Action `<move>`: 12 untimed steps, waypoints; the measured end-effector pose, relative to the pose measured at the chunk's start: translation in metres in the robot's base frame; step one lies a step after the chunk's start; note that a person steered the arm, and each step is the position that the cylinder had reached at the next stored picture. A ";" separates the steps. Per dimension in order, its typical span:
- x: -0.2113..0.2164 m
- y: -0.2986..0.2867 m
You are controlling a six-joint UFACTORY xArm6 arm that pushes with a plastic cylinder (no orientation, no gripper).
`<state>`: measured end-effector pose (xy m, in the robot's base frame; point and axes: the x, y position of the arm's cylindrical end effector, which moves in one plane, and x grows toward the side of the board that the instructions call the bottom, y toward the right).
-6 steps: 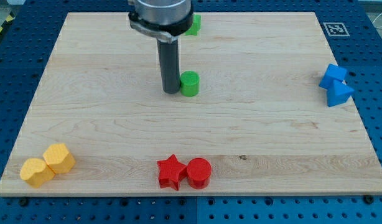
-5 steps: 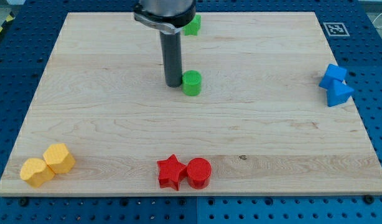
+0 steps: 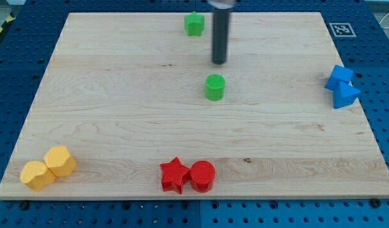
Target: Push the green star to the green circle
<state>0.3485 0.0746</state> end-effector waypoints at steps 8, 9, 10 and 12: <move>-0.154 -0.039; -0.154 -0.060; -0.143 -0.066; -0.093 -0.065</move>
<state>0.2551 0.0100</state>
